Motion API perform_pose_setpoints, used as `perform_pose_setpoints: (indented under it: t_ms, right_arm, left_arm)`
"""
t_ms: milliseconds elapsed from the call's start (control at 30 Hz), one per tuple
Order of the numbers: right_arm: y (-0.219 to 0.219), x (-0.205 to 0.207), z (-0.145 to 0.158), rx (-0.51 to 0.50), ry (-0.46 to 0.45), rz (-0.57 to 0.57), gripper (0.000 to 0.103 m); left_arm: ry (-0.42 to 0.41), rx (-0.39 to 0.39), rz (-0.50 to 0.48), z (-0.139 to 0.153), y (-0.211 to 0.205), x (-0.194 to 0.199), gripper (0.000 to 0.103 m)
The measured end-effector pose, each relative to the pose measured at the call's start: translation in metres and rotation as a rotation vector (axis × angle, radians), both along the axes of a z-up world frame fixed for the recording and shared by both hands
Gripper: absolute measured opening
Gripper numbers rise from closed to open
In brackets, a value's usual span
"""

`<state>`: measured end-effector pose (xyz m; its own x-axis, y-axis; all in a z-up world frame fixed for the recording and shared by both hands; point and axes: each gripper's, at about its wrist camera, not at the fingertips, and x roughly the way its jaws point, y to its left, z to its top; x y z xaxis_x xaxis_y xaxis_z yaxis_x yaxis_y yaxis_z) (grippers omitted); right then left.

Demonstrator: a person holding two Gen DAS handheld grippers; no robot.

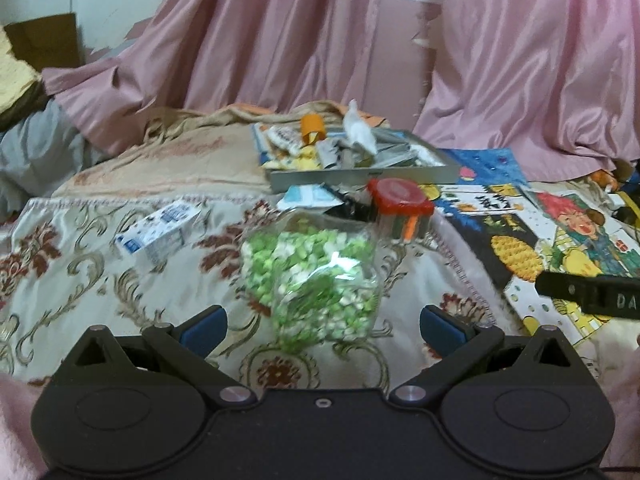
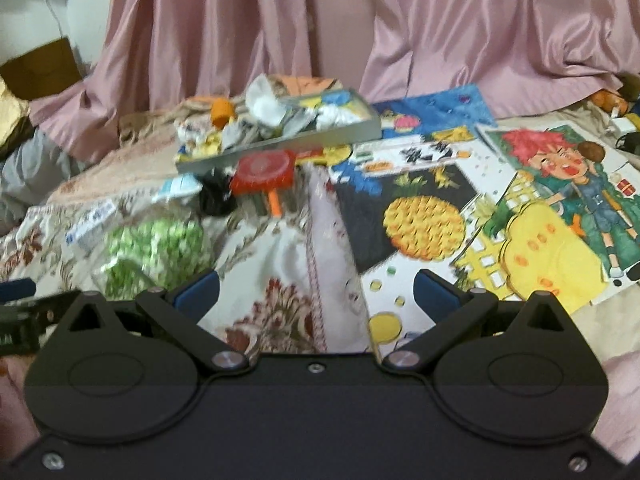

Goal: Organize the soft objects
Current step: 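Lower both grippers toward the blue-and-white cloth and black sock by the tray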

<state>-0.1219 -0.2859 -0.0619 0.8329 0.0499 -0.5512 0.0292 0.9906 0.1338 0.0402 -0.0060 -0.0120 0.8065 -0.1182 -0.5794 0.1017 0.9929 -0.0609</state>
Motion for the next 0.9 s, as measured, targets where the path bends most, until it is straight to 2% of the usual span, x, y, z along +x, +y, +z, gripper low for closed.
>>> perform_pose_setpoints:
  t_ms: [567,767,900]
  right_arm:
    - [0.022,0.022,-0.010,-0.028,0.090,0.157,0.103]
    - [0.023,0.028,-0.013,-0.029,0.101,0.175,0.103]
    - [0.017,0.031,-0.013,0.006,0.084,0.177,0.103]
  left_arm:
    - [0.153,0.026,0.107,-0.013,0.012,0.003,0.102]
    - [0.184,0.022,0.128,-0.015,0.014,0.007,0.102]
    - [0.187,0.014,0.142,-0.014,0.016,0.009,0.102]
